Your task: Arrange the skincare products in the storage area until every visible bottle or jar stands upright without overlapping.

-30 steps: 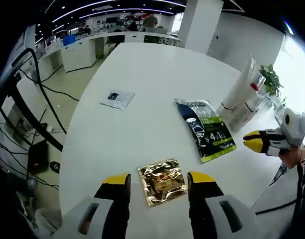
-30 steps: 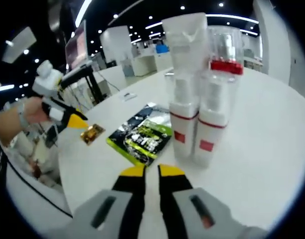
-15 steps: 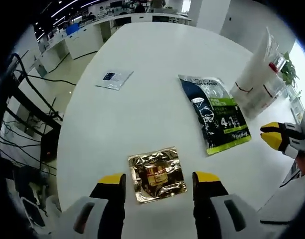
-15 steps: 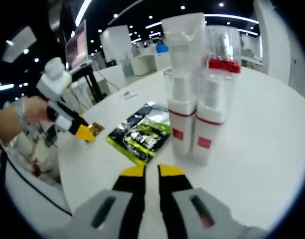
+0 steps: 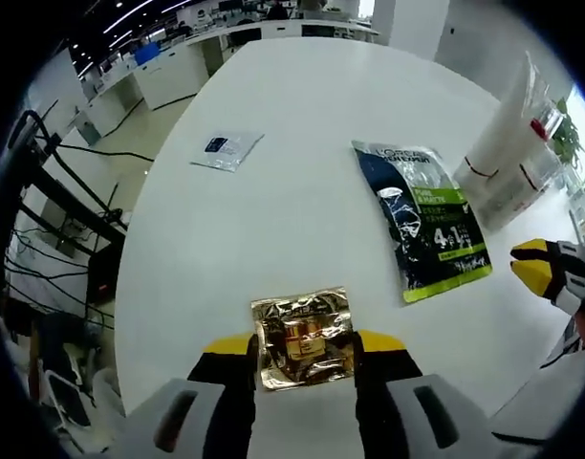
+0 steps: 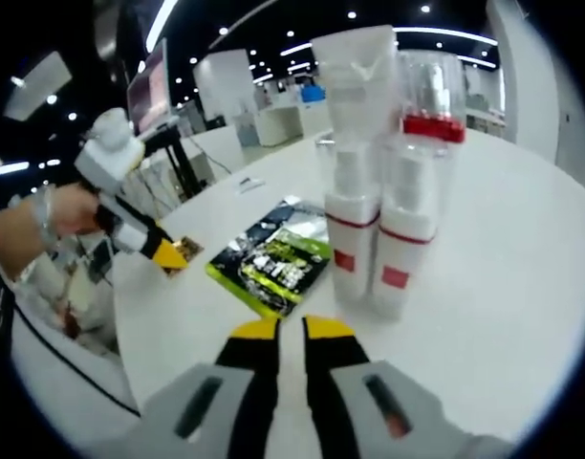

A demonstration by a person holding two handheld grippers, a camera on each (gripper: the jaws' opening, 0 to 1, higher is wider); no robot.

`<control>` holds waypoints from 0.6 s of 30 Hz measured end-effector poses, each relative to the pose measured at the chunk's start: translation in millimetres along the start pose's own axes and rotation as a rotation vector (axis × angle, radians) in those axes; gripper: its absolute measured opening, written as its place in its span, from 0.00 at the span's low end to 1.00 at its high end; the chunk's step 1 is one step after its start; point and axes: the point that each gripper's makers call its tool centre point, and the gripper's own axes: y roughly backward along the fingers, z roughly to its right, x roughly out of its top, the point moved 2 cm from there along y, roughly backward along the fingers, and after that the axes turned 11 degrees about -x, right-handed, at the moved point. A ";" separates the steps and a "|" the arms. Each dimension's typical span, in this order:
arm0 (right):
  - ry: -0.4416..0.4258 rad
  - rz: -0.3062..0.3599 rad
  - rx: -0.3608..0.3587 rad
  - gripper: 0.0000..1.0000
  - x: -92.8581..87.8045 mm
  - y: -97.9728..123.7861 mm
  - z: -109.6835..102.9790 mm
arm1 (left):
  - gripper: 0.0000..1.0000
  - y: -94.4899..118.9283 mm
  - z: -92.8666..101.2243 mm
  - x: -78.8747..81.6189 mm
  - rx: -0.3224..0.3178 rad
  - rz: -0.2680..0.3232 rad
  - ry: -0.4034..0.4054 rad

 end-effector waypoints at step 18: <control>-0.134 0.090 0.193 0.11 37.4 10.0 -37.0 | 0.40 20.6 31.8 12.8 -0.130 0.255 -0.167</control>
